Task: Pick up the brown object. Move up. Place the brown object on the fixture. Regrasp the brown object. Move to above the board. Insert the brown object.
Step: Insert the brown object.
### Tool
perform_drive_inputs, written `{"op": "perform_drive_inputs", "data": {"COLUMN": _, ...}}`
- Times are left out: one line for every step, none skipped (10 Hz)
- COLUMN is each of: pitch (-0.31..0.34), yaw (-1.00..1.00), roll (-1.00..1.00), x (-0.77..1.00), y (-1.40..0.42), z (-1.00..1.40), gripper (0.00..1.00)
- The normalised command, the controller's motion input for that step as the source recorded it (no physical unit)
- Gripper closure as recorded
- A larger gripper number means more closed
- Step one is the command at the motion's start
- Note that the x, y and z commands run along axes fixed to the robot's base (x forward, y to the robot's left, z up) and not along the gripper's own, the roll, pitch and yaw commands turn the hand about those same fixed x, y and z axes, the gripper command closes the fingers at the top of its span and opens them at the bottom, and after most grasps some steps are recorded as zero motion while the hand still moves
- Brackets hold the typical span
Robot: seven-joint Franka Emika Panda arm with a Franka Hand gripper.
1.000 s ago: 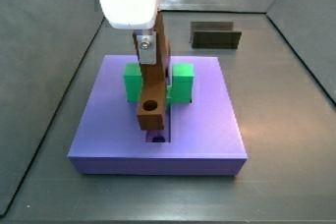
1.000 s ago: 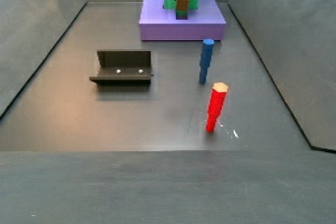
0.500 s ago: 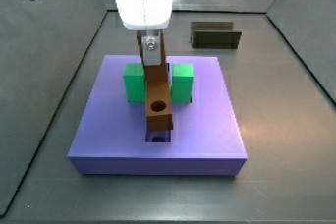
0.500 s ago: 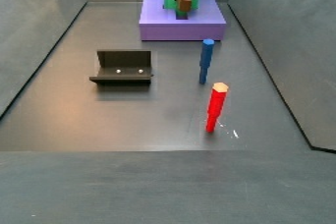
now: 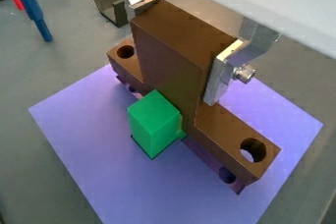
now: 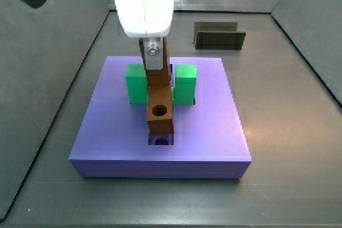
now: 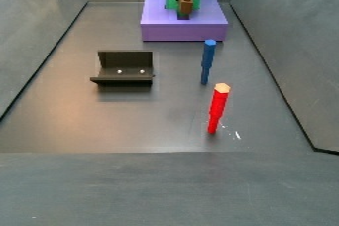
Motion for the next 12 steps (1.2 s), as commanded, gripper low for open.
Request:
{"op": "perform_drive_inputs", "data": {"pitch": 0.239, "yaw": -0.07, "roll": 0.08, "x": 0.07, "y": -0.10, "z": -0.01, "gripper": 1.00}}
{"op": "perform_drive_inputs", "data": {"pitch": 0.269, "yaw": -0.05, "roll": 0.00, "x": 0.17, "y": -0.09, "z": 0.00, "gripper": 1.00}}
{"op": "perform_drive_inputs", "data": {"pitch": 0.281, "yaw": -0.08, "roll": 0.00, "x": 0.19, "y": -0.05, "z": -0.04, "gripper": 1.00}}
{"op": "perform_drive_inputs", "data": {"pitch": 0.176, "yaw": -0.04, "roll": 0.05, "x": 0.15, "y": 0.00, "z": -0.15, "gripper": 1.00}}
{"op": "perform_drive_inputs", "data": {"pitch": 0.201, "yaw": 0.00, "roll": 0.09, "x": 0.10, "y": 0.00, "z": -0.17, "gripper": 1.00}}
{"op": "perform_drive_inputs", "data": {"pitch": 0.100, "yaw": 0.00, "roll": 0.01, "x": 0.07, "y": 0.00, "z": -0.16, "gripper": 1.00}}
{"op": "perform_drive_inputs", "data": {"pitch": 0.007, "yaw": 0.00, "roll": 0.00, "x": 0.00, "y": 0.00, "z": -0.04, "gripper": 1.00}}
{"op": "perform_drive_inputs", "data": {"pitch": 0.000, "yaw": 0.00, "roll": 0.00, "x": -0.03, "y": 0.05, "z": -0.04, "gripper": 1.00}}
{"op": "perform_drive_inputs", "data": {"pitch": 0.000, "yaw": -0.02, "roll": 0.02, "x": -0.05, "y": 0.05, "z": -0.06, "gripper": 1.00}}
{"op": "perform_drive_inputs", "data": {"pitch": 0.039, "yaw": -0.09, "roll": 0.10, "x": 0.00, "y": 0.00, "z": -0.09, "gripper": 1.00}}
{"op": "perform_drive_inputs", "data": {"pitch": 0.064, "yaw": -0.09, "roll": 0.10, "x": 0.00, "y": 0.00, "z": -0.09, "gripper": 1.00}}
{"op": "perform_drive_inputs", "data": {"pitch": 0.070, "yaw": -0.02, "roll": 0.06, "x": 0.00, "y": 0.00, "z": -0.05, "gripper": 1.00}}
